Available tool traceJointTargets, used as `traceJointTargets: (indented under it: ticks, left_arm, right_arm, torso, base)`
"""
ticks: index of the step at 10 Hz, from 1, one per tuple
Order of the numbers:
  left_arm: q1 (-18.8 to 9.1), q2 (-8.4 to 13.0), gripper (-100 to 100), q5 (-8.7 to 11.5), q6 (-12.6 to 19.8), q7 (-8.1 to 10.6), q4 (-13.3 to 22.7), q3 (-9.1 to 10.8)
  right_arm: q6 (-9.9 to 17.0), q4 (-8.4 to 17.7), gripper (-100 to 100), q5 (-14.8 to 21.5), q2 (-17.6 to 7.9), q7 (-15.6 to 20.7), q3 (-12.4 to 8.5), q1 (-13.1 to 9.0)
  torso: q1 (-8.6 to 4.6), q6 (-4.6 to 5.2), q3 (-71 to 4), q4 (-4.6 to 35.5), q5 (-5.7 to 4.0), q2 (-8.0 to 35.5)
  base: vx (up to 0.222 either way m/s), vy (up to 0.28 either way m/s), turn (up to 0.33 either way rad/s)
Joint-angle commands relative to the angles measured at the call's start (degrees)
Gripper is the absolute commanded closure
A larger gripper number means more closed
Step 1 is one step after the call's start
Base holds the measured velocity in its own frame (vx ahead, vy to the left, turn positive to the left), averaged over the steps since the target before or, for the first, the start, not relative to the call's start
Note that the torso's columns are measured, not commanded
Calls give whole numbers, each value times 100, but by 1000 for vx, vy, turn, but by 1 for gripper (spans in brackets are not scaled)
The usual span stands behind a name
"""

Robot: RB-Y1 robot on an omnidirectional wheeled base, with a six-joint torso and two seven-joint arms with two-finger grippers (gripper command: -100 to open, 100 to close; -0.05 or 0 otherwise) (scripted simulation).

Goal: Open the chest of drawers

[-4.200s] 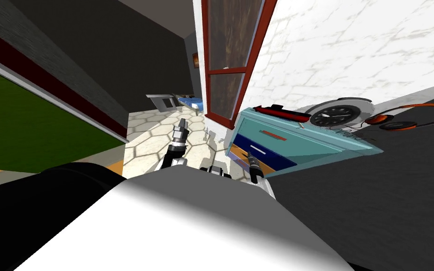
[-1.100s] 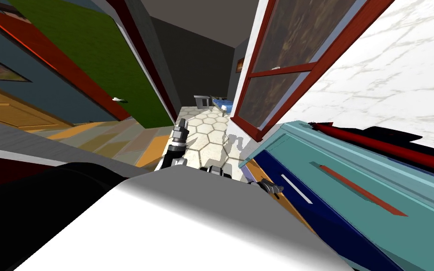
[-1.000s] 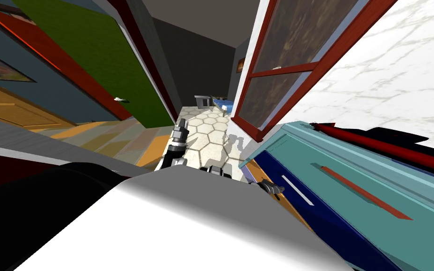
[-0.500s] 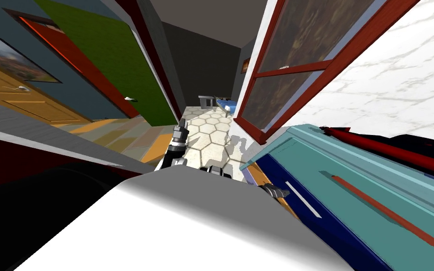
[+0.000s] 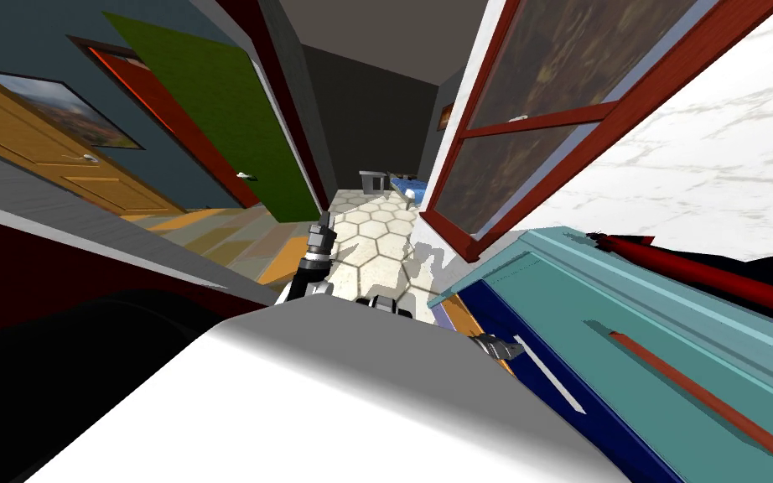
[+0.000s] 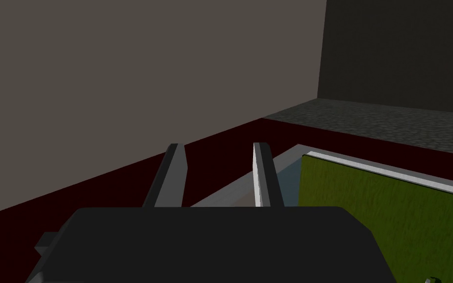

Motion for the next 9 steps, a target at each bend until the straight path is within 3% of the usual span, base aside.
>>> traceJointTargets:
  ticks: [1,2,3,4,5,9]
  left_arm:
    - [0,0,0,0,0,0,0,0]
    - [0,0,0,0,0,0,0,0]
    - [0,0,0,0,0,0,0,0]
    - [0,0,0,0,0,0,0,0]
    - [0,0,0,0,0,0,0,0]
    - [-1,-2,0,0,0,0,0,-2]
  right_arm:
    - [236,255,-100,315,-43,18,-56,-16]
    - [165,168,-100,235,-33,19,-42,8]
    - [18,143,-100,129,-196,93,-91,-55]
    - [91,100,-100,173,-121,83,-77,-7]
    - [62,88,100,162,-134,104,-82,-10]
    - [-27,-30,100,135,-163,216,-93,-26]
  torso:
    - [2,0,1,0,0,1]
    - [-1,0,0,0,0,0]
    - [5,1,1,0,1,2]
    - [-6,0,0,0,0,-1]
    - [1,0,0,0,-2,0]
    - [-40,-10,5,-15,-54,-18]
  base:
    - [18,-41,83]
    - [9,-21,15]
    - [12,-43,-7]
    - [8,-30,3]
    - [1,-6,-3]
    - [-79,161,-23]
